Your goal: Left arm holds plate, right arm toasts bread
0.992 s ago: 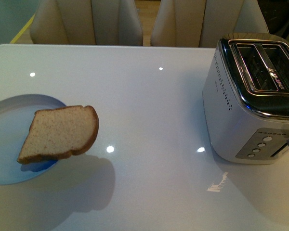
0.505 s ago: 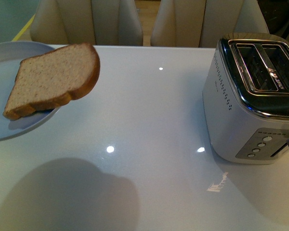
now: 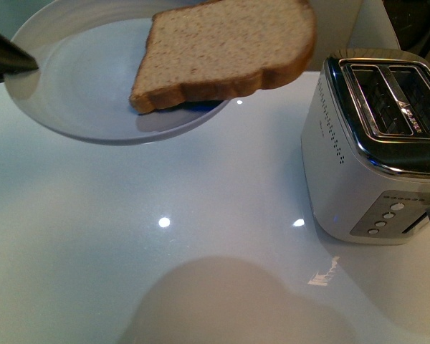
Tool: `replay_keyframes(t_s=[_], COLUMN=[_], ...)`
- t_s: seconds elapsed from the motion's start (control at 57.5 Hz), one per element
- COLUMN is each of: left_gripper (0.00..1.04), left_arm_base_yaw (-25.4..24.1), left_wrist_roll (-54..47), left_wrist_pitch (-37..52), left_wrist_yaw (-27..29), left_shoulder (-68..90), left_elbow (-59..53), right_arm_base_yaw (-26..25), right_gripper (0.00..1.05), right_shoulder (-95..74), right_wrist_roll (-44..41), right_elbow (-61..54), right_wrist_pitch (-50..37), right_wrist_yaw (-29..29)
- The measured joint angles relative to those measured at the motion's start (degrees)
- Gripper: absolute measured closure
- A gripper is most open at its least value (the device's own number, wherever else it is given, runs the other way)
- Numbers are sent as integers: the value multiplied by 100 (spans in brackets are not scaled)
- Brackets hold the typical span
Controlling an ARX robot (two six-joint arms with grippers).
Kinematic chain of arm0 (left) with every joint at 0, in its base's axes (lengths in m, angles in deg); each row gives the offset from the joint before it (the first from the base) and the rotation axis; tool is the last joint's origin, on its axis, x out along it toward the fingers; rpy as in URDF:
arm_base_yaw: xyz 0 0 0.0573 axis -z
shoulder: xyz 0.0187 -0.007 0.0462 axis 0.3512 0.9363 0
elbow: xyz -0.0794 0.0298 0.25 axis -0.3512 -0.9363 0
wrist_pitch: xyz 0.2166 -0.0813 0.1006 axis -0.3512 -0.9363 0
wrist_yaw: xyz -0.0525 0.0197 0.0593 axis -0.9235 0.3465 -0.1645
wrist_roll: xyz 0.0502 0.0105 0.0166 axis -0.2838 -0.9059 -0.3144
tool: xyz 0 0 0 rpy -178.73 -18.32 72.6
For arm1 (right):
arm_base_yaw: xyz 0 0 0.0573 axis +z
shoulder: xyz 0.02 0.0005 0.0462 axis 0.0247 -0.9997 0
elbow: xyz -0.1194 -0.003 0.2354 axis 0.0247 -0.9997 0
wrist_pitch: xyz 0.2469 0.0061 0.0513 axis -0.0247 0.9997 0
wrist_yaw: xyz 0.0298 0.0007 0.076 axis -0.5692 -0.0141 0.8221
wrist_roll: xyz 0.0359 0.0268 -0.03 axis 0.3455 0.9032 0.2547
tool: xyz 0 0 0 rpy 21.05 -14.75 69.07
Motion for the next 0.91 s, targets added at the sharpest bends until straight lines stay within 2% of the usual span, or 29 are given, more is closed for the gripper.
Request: replay_keyframes(t_s=[0.313, 0.905], left_gripper=[102, 102], left_arm_base_yaw=[660, 699], left_wrist_roll=[409, 426], left_wrist_pitch=[59, 61], left_wrist_yaw=[234, 291], left_shoulder=[-33, -96], left_elbow=[83, 83], right_arm_base_yaw=[0, 0], right_gripper=[9, 9], right_shoulder=[0, 0], right_wrist_roll=[-2, 0], right_elbow=[0, 0], right_wrist_pitch=[0, 0], right_wrist_yaw=[0, 0])
